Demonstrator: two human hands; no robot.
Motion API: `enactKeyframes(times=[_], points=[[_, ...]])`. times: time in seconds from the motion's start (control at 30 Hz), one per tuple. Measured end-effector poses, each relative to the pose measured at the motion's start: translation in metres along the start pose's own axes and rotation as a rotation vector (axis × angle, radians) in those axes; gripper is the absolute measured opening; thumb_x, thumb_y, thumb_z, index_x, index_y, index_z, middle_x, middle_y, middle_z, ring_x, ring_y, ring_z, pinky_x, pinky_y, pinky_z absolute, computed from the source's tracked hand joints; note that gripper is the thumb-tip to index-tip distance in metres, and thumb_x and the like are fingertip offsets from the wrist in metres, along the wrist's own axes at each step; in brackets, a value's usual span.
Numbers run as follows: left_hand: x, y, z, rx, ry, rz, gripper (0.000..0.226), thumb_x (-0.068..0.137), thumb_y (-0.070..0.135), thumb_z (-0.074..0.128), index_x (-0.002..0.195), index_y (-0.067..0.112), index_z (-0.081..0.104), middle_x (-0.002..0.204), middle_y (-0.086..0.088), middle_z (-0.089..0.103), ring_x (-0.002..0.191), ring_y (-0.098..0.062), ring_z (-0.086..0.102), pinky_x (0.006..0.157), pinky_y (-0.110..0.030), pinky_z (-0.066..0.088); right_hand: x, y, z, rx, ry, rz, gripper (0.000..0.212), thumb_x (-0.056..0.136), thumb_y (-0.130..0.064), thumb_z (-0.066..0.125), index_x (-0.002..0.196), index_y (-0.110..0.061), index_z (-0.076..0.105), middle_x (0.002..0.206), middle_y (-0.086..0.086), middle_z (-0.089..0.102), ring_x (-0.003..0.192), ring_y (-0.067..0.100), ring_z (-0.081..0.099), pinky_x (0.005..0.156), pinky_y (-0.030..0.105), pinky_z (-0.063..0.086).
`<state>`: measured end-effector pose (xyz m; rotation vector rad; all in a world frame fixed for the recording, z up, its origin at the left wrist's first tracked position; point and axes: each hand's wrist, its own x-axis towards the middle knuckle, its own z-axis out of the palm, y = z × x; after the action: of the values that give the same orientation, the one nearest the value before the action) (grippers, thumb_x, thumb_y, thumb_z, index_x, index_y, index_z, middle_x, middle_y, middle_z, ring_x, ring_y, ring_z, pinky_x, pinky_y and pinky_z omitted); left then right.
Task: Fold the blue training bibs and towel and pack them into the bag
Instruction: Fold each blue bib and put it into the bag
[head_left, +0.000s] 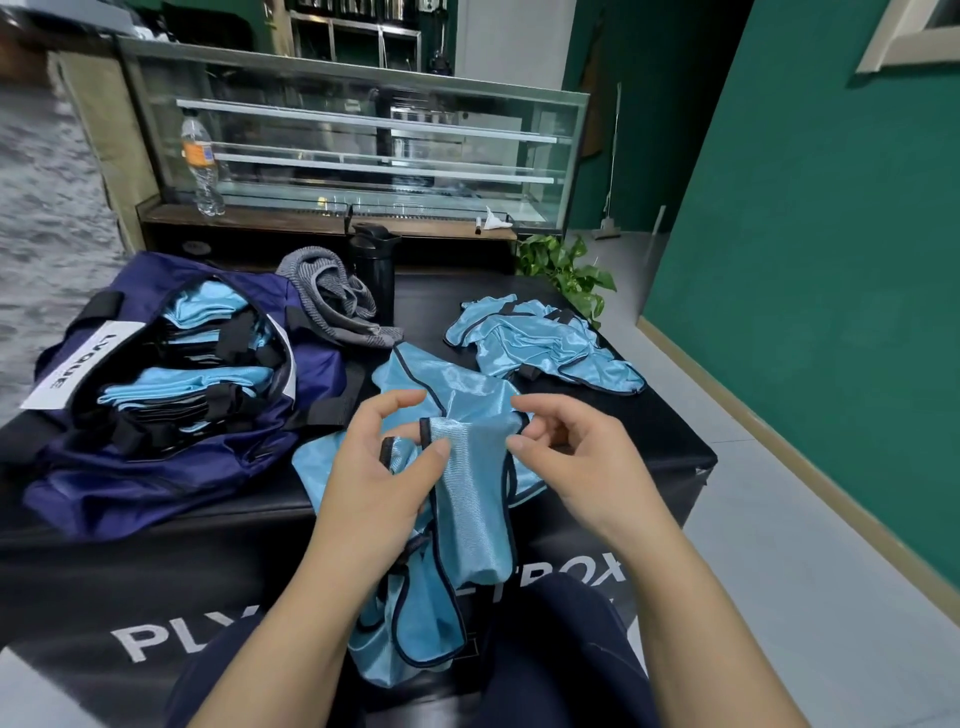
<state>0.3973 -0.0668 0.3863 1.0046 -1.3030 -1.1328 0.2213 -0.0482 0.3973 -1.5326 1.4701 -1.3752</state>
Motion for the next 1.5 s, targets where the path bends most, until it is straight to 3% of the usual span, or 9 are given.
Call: enactKeyframes(times=[0.23, 0.57, 0.7, 0.83, 0.9, 1.13, 1.27, 1.33, 1.5], points=[[-0.002, 0.003, -0.006, 0.131, -0.043, 0.064, 0.024, 0.085, 0.015, 0.068, 0.094, 0.038, 0.067, 0.081, 0.003, 0.065, 0.052, -0.006, 0.045, 0.051, -0.013, 0.037, -0.002, 0.006, 0.000, -0.227, -0.037, -0.030, 0.020, 0.087, -0.022, 0.068, 0.090, -0.041, 0.061, 0.105, -0.019, 0.051, 0.107, 0.002, 0.047, 0.090, 0.022, 0.039], [0.006, 0.004, -0.016, 0.383, -0.065, 0.074, 0.015, 0.086, 0.023, 0.068, 0.080, 0.035, 0.064, 0.074, 0.020, 0.063, 0.083, -0.015, 0.063, 0.075, -0.028, 0.043, -0.008, -0.007, -0.013, -0.110, -0.081, -0.041, 0.023, 0.095, -0.026, 0.056, 0.075, -0.014, 0.058, 0.065, -0.006, 0.047, 0.059, 0.006, 0.039, 0.060, 0.020, 0.036], [0.005, 0.004, -0.018, 0.414, -0.096, 0.033, 0.012, 0.089, 0.031, 0.063, 0.079, 0.028, 0.057, 0.066, 0.009, 0.058, 0.062, -0.011, 0.053, 0.062, -0.028, 0.040, -0.007, -0.006, -0.005, -0.029, -0.058, 0.003, 0.031, 0.097, -0.032, 0.054, 0.079, -0.006, 0.054, 0.070, 0.003, 0.045, 0.065, 0.014, 0.039, 0.063, 0.029, 0.034], [0.004, 0.003, -0.019, 0.262, -0.101, -0.048, 0.021, 0.092, 0.034, 0.056, 0.081, 0.018, 0.050, 0.047, 0.001, 0.049, 0.048, -0.015, 0.047, 0.061, -0.030, 0.041, -0.007, -0.006, 0.000, 0.072, -0.050, 0.035, 0.008, 0.095, -0.030, 0.054, 0.100, -0.034, 0.058, 0.075, 0.014, 0.049, 0.070, 0.020, 0.043, 0.069, 0.036, 0.038], [0.004, 0.004, -0.020, 0.150, -0.086, -0.044, 0.020, 0.095, 0.028, 0.054, 0.084, 0.011, 0.049, 0.050, 0.003, 0.057, 0.049, -0.016, 0.042, 0.062, -0.030, 0.045, -0.008, -0.007, -0.001, 0.102, -0.053, 0.041, 0.025, 0.097, -0.019, 0.053, 0.102, -0.043, 0.056, 0.077, 0.026, 0.050, 0.070, 0.024, 0.043, 0.067, 0.039, 0.037], [0.004, 0.008, -0.019, 0.021, -0.028, -0.005, 0.024, 0.095, 0.034, 0.047, 0.099, 0.016, 0.062, 0.079, 0.000, 0.073, 0.061, -0.013, 0.058, 0.079, -0.038, 0.048, -0.011, -0.016, 0.005, -0.073, 0.015, 0.119, 0.040, 0.092, 0.002, 0.043, 0.073, -0.021, 0.069, 0.055, 0.000, 0.049, 0.039, 0.005, 0.030, 0.039, 0.017, 0.024], [0.002, 0.011, -0.013, 0.002, -0.052, 0.055, 0.035, 0.084, 0.048, 0.044, 0.100, 0.022, 0.063, 0.090, 0.005, 0.073, 0.073, -0.008, 0.066, 0.080, -0.028, 0.049, -0.017, -0.024, 0.022, -0.235, -0.201, 0.039, 0.011, 0.091, -0.024, 0.058, 0.095, -0.030, 0.067, 0.090, -0.014, 0.060, 0.072, -0.004, 0.052, 0.067, 0.009, 0.037], [0.003, 0.010, -0.012, 0.001, -0.059, 0.088, 0.033, 0.083, 0.047, 0.044, 0.097, 0.024, 0.063, 0.090, 0.008, 0.072, 0.076, -0.006, 0.066, 0.077, -0.021, 0.049, -0.020, -0.027, 0.031, -0.315, -0.329, 0.005, 0.023, 0.082, -0.043, 0.069, 0.104, -0.037, 0.063, 0.103, -0.022, 0.056, 0.098, -0.013, 0.050, 0.082, 0.004, 0.034], [0.001, 0.008, -0.012, 0.022, -0.063, 0.131, 0.028, 0.084, 0.041, 0.046, 0.095, 0.025, 0.066, 0.083, 0.013, 0.070, 0.078, 0.003, 0.062, 0.075, -0.010, 0.047, -0.021, -0.022, 0.048, -0.454, -0.340, -0.097, 0.024, 0.079, -0.040, 0.074, 0.096, -0.032, 0.058, 0.095, -0.021, 0.049, 0.087, -0.012, 0.046, 0.079, 0.005, 0.034]])
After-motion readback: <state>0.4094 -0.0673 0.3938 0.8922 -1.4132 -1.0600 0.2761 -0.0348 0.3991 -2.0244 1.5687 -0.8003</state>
